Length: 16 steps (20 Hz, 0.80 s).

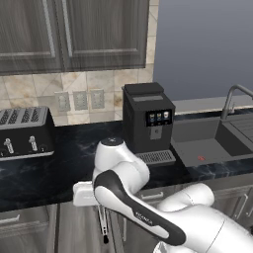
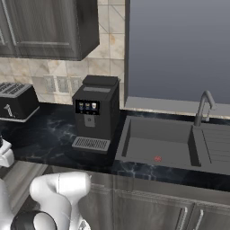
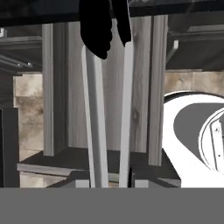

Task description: Take the tongs from the drawer on the left and place them on the dining counter next to the tray containing the kebab skewer.

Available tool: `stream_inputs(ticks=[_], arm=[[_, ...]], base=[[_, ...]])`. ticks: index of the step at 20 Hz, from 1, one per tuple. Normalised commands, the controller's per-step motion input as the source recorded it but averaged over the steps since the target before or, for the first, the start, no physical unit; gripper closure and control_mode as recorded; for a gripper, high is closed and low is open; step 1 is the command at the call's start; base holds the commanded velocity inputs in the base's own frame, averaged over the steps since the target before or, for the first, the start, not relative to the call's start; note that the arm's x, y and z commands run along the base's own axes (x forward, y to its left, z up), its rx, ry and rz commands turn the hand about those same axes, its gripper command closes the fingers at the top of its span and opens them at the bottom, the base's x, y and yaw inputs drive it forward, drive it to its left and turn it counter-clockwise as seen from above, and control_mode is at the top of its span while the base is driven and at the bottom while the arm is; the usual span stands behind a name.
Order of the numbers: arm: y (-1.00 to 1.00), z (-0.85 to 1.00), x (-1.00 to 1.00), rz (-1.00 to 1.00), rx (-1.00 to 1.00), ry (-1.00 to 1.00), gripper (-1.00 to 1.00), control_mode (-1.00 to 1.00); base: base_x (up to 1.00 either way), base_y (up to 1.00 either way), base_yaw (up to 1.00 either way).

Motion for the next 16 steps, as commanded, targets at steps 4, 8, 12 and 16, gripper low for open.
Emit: stream_inputs(ticks=[4, 8, 12, 16], arm=[[-0.28, 0.52, -0.02, 0.04, 0.00, 0.02, 1.00, -1.00], [-0.29, 0.35, 0.00, 0.05, 0.00, 0.01, 1.00, -1.00], [-0.24, 0.23, 0.00, 0.07, 0.00, 0.04, 1.00, -1.00], [-0.21, 0.15, 0.00, 0.07, 0.00, 0.03, 1.00, -1.00]], base=[[0.00, 0.00, 0.00], [0.00, 0.00, 0.00], [0.00, 0.00, 0.00], [0.00, 0.00, 0.00]])
